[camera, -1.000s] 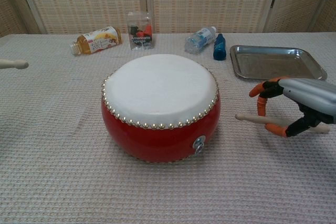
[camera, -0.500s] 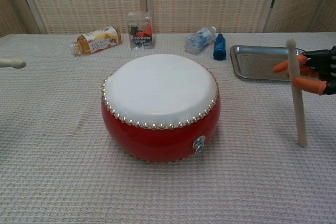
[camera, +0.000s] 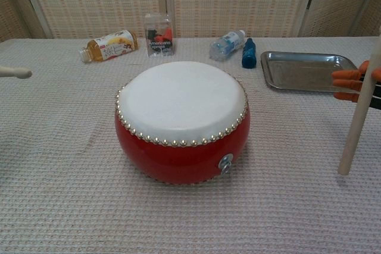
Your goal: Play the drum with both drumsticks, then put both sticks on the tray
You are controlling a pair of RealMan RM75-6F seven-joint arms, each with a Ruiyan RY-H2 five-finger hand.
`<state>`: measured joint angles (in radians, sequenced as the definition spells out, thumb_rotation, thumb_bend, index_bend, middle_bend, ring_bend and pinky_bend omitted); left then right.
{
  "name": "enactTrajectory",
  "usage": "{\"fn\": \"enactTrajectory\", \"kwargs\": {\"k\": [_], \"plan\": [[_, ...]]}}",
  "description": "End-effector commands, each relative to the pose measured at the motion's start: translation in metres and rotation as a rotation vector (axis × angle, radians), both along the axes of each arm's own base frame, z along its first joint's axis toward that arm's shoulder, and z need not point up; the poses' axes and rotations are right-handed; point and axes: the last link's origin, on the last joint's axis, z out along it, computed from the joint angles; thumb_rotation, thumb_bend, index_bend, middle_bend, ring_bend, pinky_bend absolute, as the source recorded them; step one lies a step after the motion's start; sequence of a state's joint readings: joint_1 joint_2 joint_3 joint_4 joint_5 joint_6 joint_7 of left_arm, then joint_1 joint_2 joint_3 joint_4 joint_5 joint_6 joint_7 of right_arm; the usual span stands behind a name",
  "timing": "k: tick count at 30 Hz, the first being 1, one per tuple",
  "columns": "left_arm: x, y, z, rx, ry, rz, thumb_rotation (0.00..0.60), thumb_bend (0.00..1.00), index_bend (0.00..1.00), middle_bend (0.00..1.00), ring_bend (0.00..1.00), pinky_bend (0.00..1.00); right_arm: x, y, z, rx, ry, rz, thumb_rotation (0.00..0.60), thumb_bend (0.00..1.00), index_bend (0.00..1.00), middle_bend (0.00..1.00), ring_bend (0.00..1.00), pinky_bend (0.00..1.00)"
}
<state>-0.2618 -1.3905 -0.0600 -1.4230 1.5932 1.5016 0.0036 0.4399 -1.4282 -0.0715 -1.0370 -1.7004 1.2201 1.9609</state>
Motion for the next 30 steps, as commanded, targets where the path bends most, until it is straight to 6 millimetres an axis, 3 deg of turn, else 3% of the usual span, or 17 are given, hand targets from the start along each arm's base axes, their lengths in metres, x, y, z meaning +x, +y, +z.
{"fn": "enactTrajectory", "kwargs": {"k": [1, 14, 20, 24, 30], "plan": [[0.0, 0.0, 0.0, -0.002, 0.0, 0.0, 0.6, 0.59, 1.0, 1.0, 1.0, 1.0, -0.001, -0.004, -0.011, 0.042, -0.062, -0.008, 0.58, 0.44, 0.57, 0.29, 0.11, 0.14], [-0.002, 0.0, 0.0, -0.003, 0.002, 0.007, 0.6, 0.59, 1.0, 1.0, 1.0, 1.0, 0.003, -0.016, -0.022, 0.076, -0.134, -0.042, 0.583, 0.44, 0.49, 0.3, 0.15, 0.21], [-0.004, 0.0, 0.001, -0.004, 0.004, 0.012, 0.6, 0.59, 1.0, 1.0, 1.0, 1.0, 0.002, -0.018, -0.018, 0.064, -0.207, -0.052, 0.6, 0.44, 0.3, 0.31, 0.17, 0.26], [-0.003, 0.0, 0.001, -0.004, 0.002, 0.009, 0.6, 0.59, 1.0, 1.0, 1.0, 1.0, -0.002, -0.017, -0.018, 0.073, -0.208, -0.036, 0.6, 0.44, 0.23, 0.31, 0.17, 0.27], [-0.003, 0.0, 0.0, -0.007, 0.005, 0.012, 0.6, 0.59, 1.0, 1.0, 1.0, 1.0, -0.006, -0.014, -0.017, 0.071, -0.191, -0.013, 0.599, 0.44, 0.23, 0.32, 0.19, 0.3]]}}
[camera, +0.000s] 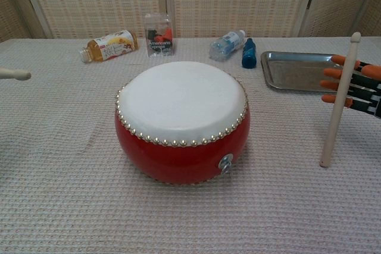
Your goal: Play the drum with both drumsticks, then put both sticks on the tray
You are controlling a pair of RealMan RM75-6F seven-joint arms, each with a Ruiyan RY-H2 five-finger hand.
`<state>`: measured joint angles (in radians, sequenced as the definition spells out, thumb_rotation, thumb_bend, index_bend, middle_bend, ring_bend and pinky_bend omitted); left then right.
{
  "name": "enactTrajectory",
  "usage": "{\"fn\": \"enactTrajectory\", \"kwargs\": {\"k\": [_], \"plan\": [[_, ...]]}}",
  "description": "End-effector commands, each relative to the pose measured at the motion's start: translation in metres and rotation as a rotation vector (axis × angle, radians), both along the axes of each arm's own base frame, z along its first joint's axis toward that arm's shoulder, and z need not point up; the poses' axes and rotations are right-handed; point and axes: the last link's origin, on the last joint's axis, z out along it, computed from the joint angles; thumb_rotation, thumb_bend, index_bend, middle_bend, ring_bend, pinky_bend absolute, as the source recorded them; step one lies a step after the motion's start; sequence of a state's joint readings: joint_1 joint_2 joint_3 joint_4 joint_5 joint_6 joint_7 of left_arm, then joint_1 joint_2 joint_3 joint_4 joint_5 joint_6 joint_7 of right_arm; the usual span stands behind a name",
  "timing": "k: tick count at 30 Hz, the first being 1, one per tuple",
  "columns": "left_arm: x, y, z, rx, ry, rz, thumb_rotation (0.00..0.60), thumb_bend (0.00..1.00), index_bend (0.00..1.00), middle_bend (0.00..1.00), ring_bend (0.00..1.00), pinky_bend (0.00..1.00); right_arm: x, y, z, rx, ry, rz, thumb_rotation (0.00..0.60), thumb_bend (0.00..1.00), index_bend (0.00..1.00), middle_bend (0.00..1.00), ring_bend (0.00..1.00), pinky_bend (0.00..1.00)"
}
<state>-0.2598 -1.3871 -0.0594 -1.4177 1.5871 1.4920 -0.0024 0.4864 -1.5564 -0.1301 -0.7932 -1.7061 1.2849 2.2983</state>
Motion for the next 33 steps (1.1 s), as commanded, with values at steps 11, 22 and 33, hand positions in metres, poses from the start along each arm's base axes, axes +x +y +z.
{"fn": "enactTrajectory", "kwargs": {"k": [11, 22, 33], "plan": [[-0.001, 0.0, -0.001, -0.001, 0.0, 0.0, 0.6, 0.59, 1.0, 1.0, 1.0, 1.0, -0.006, 0.012, -0.003, -0.018, 0.035, 0.02, 0.598, 0.32, 0.36, 0.38, 0.24, 0.33], [-0.004, -0.002, 0.0, 0.001, 0.0, 0.008, 0.6, 0.59, 1.0, 1.0, 1.0, 1.0, 0.0, 0.016, -0.021, 0.028, 0.107, 0.071, 0.598, 0.3, 0.45, 0.41, 0.26, 0.34], [-0.006, -0.002, -0.001, -0.003, -0.002, 0.009, 0.6, 0.59, 1.0, 1.0, 1.0, 1.0, 0.002, 0.021, -0.034, 0.071, 0.178, 0.099, 0.598, 0.24, 0.49, 0.42, 0.27, 0.34]]}}
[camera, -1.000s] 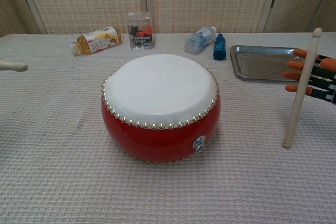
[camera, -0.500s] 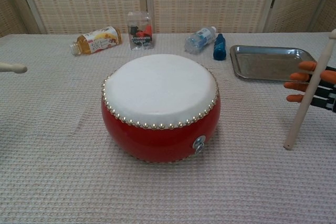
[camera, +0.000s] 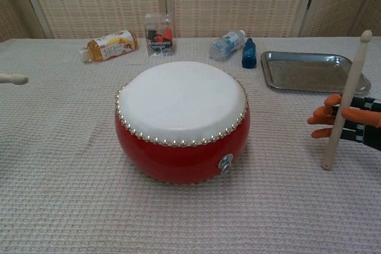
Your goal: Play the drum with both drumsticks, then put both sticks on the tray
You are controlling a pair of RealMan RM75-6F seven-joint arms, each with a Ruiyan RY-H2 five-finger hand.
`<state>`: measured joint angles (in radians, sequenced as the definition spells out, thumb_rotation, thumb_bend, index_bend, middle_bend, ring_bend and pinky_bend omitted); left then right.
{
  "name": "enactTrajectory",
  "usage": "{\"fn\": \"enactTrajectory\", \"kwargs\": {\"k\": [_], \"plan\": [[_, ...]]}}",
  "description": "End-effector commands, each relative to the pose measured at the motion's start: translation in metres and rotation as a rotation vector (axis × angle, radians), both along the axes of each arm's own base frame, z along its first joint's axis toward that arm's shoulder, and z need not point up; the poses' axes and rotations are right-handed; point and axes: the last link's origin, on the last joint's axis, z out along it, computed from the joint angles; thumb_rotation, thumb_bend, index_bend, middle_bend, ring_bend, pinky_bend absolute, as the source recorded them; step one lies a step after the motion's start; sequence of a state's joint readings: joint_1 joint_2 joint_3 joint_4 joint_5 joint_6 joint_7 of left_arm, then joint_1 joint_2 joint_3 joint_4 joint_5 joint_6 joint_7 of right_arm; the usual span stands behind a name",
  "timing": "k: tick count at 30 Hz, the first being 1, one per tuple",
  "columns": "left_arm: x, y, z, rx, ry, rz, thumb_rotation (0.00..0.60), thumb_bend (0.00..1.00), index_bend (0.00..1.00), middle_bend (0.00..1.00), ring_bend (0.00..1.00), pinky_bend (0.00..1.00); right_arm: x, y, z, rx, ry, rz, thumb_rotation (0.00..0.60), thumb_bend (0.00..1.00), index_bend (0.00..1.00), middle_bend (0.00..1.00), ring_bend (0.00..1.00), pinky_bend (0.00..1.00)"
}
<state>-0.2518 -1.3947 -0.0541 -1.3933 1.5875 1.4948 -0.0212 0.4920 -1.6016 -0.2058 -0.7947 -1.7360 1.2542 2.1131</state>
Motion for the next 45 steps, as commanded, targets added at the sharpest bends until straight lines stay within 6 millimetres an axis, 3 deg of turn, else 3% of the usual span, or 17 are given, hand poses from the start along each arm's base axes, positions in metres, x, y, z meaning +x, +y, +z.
{"fn": "enactTrajectory", "kwargs": {"k": [1, 8, 16, 29, 32, 38, 45], "plan": [[0.0, 0.0, 0.0, 0.0, 0.0, 0.0, 0.6, 0.59, 1.0, 1.0, 1.0, 1.0, 0.001, 0.002, -0.003, 0.009, 0.01, 0.006, 0.598, 0.23, 0.49, 0.43, 0.27, 0.35], [0.0, 0.0, -0.002, -0.006, -0.001, 0.001, 0.6, 0.59, 1.0, 1.0, 1.0, 1.0, 0.0, 0.005, -0.007, 0.021, 0.034, 0.014, 0.599, 0.23, 0.53, 0.45, 0.29, 0.37], [-0.001, 0.0, -0.003, -0.009, -0.002, 0.003, 0.6, 0.59, 1.0, 1.0, 1.0, 1.0, -0.001, 0.006, -0.013, 0.028, 0.06, 0.015, 0.598, 0.23, 0.64, 0.52, 0.36, 0.41], [-0.002, 0.001, -0.003, -0.011, -0.004, 0.005, 0.6, 0.59, 1.0, 1.0, 1.0, 1.0, 0.007, 0.005, -0.031, 0.024, 0.119, 0.042, 0.6, 0.23, 0.95, 0.8, 0.68, 0.6], [-0.003, 0.001, -0.003, -0.01, -0.003, 0.005, 0.6, 0.59, 1.0, 1.0, 1.0, 1.0, 0.012, 0.005, -0.034, 0.012, 0.119, 0.054, 0.6, 0.39, 1.0, 0.9, 0.81, 0.68], [-0.003, 0.002, -0.003, -0.009, -0.002, 0.004, 0.6, 0.59, 1.0, 1.0, 1.0, 1.0, 0.021, 0.004, -0.041, 0.001, 0.136, 0.081, 0.6, 0.68, 1.0, 0.98, 0.93, 0.84], [-0.004, 0.003, -0.002, -0.006, -0.001, 0.004, 0.6, 0.59, 1.0, 1.0, 1.0, 1.0, 0.031, 0.0, -0.037, -0.059, 0.173, 0.134, 0.6, 0.81, 1.0, 1.0, 1.0, 0.98]]}}
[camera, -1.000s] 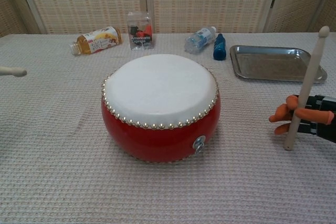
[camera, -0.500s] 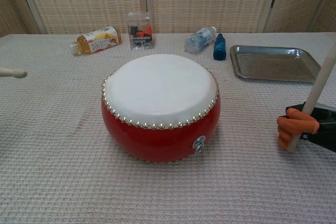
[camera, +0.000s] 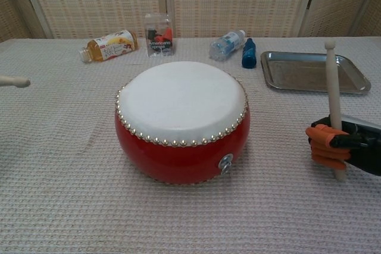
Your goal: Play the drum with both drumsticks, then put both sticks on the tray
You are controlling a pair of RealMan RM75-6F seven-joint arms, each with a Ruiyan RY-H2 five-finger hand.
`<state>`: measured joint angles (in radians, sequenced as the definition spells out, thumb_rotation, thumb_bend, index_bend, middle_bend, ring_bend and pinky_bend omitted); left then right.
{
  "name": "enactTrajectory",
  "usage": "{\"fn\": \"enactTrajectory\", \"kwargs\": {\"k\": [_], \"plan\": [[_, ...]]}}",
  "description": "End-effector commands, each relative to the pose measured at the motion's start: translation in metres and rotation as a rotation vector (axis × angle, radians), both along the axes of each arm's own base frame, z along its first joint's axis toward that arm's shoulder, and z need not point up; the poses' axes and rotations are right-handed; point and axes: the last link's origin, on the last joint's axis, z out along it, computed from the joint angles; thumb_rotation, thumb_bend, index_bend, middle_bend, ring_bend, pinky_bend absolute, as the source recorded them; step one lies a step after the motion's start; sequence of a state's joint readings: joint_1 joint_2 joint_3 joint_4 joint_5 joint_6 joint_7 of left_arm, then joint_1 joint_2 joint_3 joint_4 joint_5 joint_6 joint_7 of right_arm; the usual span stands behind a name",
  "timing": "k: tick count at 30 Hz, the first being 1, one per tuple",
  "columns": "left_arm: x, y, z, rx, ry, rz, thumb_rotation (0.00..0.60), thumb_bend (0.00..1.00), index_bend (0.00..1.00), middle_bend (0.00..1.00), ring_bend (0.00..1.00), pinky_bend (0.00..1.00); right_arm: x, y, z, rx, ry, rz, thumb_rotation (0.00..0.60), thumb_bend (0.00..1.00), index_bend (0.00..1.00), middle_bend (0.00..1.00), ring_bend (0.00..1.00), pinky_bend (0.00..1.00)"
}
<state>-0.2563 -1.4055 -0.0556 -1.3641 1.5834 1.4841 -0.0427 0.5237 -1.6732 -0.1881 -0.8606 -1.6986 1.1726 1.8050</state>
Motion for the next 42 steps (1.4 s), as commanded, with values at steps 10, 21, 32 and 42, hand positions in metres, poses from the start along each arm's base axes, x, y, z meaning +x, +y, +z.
{"fn": "enactTrajectory", "kwargs": {"k": [10, 21, 32, 42], "plan": [[0.003, 0.004, 0.002, -0.01, 0.024, -0.016, 0.6, 0.59, 1.0, 1.0, 1.0, 1.0, 0.026, -0.016, 0.052, -0.161, 0.425, 0.248, 0.6, 0.88, 1.0, 1.0, 1.0, 1.0], [0.033, 0.022, 0.009, 0.014, 0.059, -0.127, 0.6, 0.59, 1.0, 1.0, 1.0, 1.0, 0.078, -0.032, 0.122, -0.34, 0.901, 0.451, 0.6, 0.88, 1.0, 1.0, 1.0, 1.0], [0.067, 0.053, -0.016, -0.057, 0.139, -0.129, 0.6, 0.59, 1.0, 1.0, 1.0, 1.0, 0.136, -0.063, 0.148, -0.374, 1.081, 0.557, 0.6, 0.88, 1.0, 1.0, 1.0, 1.0], [0.07, 0.065, -0.049, -0.135, 0.235, -0.079, 0.6, 0.59, 1.0, 1.0, 1.0, 1.0, 0.169, -0.073, 0.146, -0.356, 1.149, 0.609, 0.6, 0.88, 1.0, 1.0, 1.0, 1.0]]}}
